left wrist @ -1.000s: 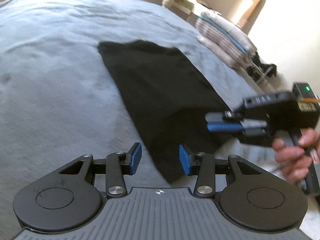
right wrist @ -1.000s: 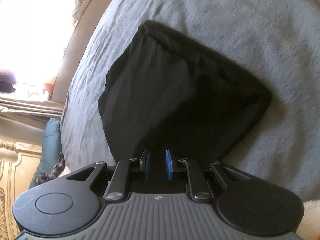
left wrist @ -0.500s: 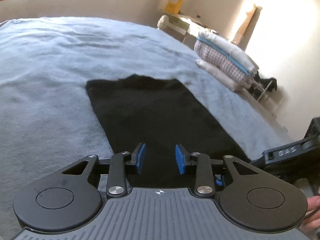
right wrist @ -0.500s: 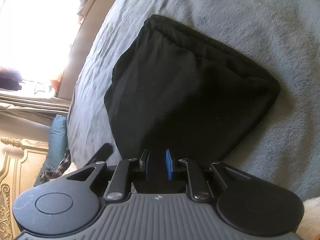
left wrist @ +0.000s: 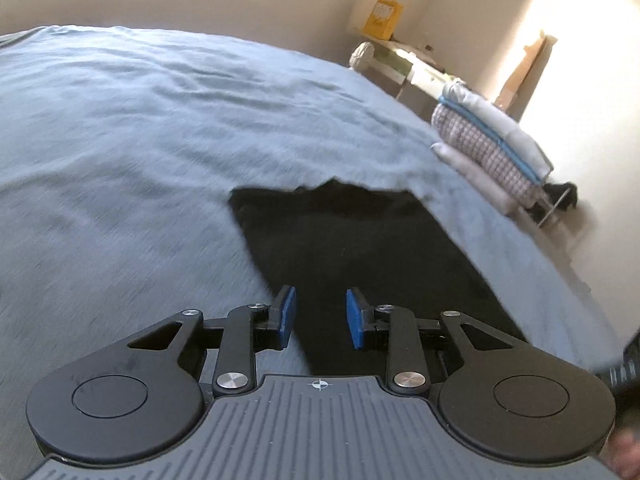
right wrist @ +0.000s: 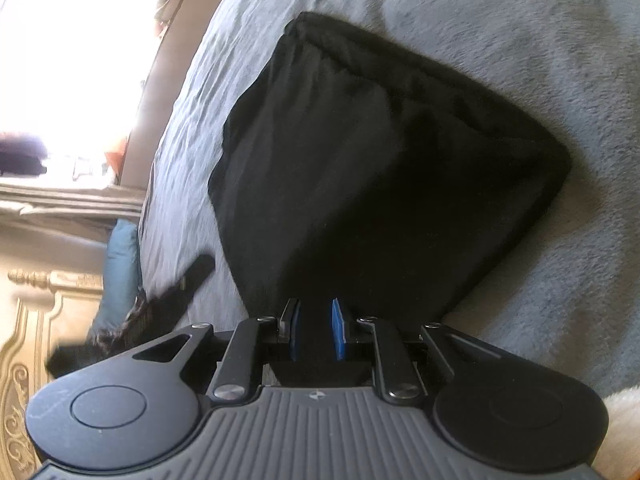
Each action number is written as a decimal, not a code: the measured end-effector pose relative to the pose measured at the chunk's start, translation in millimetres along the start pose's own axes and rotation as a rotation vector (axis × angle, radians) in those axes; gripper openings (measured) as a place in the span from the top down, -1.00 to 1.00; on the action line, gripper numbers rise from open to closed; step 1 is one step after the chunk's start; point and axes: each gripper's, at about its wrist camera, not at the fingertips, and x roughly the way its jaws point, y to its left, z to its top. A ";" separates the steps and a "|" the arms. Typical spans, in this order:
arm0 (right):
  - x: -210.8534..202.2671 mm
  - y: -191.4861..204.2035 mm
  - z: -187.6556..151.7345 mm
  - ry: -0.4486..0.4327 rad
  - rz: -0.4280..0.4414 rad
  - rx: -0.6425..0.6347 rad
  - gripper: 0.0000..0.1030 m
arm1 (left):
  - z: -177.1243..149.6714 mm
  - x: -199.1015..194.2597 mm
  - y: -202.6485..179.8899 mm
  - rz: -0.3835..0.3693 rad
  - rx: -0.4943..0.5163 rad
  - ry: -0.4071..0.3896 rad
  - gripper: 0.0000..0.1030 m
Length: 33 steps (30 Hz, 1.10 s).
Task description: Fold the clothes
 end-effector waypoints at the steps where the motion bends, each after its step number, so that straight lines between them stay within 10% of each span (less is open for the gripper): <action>1: 0.4 -0.3 -0.1 0.002 -0.001 0.001 0.66 | 5.1 8.2 2.8 -0.001 -0.012 -0.005 0.47; 20: 2.4 -11.9 6.5 0.016 0.010 0.048 0.66 | 56.8 63.7 70.8 0.026 -0.222 -0.027 0.47; 33: -9.0 -19.2 5.8 -0.034 0.029 0.036 0.66 | 36.0 -16.3 0.6 0.078 0.021 0.050 0.31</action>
